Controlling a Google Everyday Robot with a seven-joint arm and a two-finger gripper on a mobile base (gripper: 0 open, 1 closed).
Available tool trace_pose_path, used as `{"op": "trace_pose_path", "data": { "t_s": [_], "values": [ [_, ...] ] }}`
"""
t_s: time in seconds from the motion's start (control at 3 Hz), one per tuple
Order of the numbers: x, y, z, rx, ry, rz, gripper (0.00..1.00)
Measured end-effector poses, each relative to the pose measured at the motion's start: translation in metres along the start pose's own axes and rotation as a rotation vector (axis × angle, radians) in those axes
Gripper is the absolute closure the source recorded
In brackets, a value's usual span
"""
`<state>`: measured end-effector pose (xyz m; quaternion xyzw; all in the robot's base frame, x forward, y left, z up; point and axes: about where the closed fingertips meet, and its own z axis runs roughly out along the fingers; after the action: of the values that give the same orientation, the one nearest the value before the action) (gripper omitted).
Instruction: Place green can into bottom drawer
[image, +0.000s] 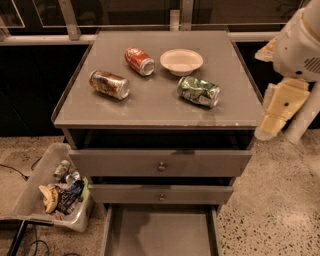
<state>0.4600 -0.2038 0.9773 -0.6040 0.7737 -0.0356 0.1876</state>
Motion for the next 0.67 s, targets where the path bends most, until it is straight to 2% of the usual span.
{"op": "trace_pose_path", "data": {
  "t_s": [0.33, 0.67],
  "values": [
    [-0.018, -0.028, 0.015, 0.013, -0.107, 0.021, 0.0],
    [-0.035, -0.052, 0.027, 0.005, -0.279, 0.072, 0.0]
  ]
}}
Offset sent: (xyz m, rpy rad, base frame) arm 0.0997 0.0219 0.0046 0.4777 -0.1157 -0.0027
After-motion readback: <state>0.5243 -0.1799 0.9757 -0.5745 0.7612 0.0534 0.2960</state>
